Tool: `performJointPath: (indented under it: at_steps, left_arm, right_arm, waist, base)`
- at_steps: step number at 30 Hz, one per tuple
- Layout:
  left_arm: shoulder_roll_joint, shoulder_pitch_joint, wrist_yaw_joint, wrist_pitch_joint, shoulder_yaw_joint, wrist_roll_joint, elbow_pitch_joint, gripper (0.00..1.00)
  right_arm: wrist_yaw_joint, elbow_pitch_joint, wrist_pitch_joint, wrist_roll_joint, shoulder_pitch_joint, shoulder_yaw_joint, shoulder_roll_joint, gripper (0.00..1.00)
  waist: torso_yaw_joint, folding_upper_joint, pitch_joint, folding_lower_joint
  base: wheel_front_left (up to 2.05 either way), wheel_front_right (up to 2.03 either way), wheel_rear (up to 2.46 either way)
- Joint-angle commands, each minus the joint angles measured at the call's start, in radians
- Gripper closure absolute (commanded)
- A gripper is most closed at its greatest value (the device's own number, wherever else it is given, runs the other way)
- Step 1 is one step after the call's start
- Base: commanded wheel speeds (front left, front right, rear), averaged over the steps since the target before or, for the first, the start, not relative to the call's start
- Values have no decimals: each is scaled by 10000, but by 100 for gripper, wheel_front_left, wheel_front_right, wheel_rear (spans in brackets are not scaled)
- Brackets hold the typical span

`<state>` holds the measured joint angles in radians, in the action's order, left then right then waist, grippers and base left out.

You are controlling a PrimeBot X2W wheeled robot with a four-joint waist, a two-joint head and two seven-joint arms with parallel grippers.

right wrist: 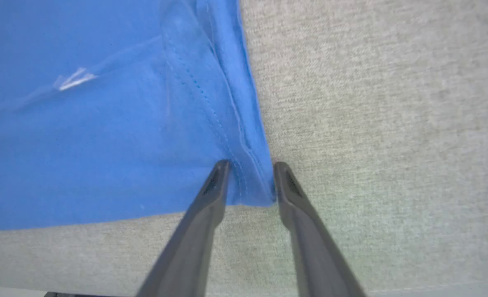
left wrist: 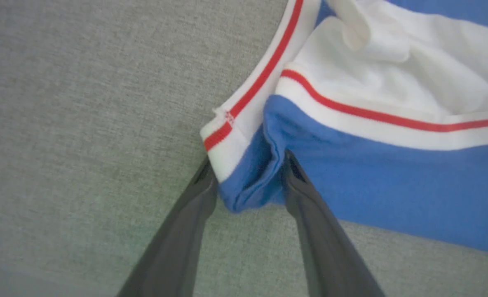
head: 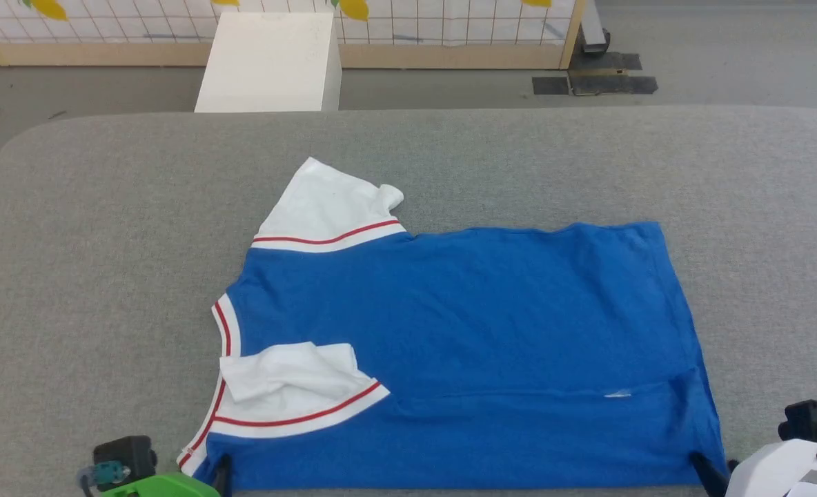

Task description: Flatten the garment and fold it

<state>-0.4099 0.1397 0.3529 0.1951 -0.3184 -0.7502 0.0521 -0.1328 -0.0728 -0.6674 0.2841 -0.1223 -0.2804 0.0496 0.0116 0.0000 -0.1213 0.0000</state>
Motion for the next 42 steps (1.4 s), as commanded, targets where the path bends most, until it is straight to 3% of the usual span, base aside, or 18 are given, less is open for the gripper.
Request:
performJointPath:
  at_steps: [1, 7, 17, 22, 26, 28, 34, 39, 42]
  left_arm:
    - [-96, -16, 89, -124, 132, -23, 7, 0]
    - [-708, -381, -5, -836, 545, 459, -944, 0]
    - [-1891, -3781, -1382, -1608, 267, 1980, -1146, 0]
    - [-2076, -5936, -2463, -1089, 37, 1837, -366, 0]
    - [-2101, -7856, -3387, 19, -69, 1217, 747, 0]
    - [-2089, -8681, -3614, 730, -118, 946, 1243, 0]
    - [-2053, -10556, -3671, 2907, -244, 339, 2302, 0]
    - [-2307, -11137, -3259, 4410, -463, 348, 2786, 0]
    - [-2457, -11138, -2918, 4792, -397, 337, 2880, 0]
  right_arm:
    - [21, 67, 307, 107, -52, 67, 7, 0]
    - [21, 1255, 2326, 181, 89, 602, 7, 0]
    - [21, 1978, 6225, -721, 1180, 1803, 7, 0]
    - [21, 2010, 7022, -989, 1836, 2173, 7, 0]
    - [21, 2017, 7107, -1130, 2432, 2492, 7, 0]
    - [21, 2032, 7151, -1151, 2685, 2577, 7, 0]
    - [21, 2041, 7267, -1069, 3174, 2797, 7, 0]
    - [21, 1914, 7388, -902, 3375, 3000, 7, 0]
    - [21, 1844, 7533, -772, 3446, 3092, 7, 0]
  waist:
    - [-126, 0, 142, 0]
    - [-358, 0, 42, 0]
    - [-720, 0, -1280, 0]
    - [-985, 0, -2185, 0]
    - [-1289, 0, -3001, 0]
    - [-1441, 0, -3346, 0]
    - [-1891, 0, -4197, 0]
    - [-2291, 0, -4590, 0]
    - [-2510, 0, -4705, 0]
  base:
    - [0, 0, 0]
    - [0, 0, 0]
    - [0, 0, 0]
    - [0, 0, 0]
    - [0, 0, 0]
    - [0, 0, 0]
    - [0, 0, 0]
    - [0, 0, 0]
    - [0, 0, 0]
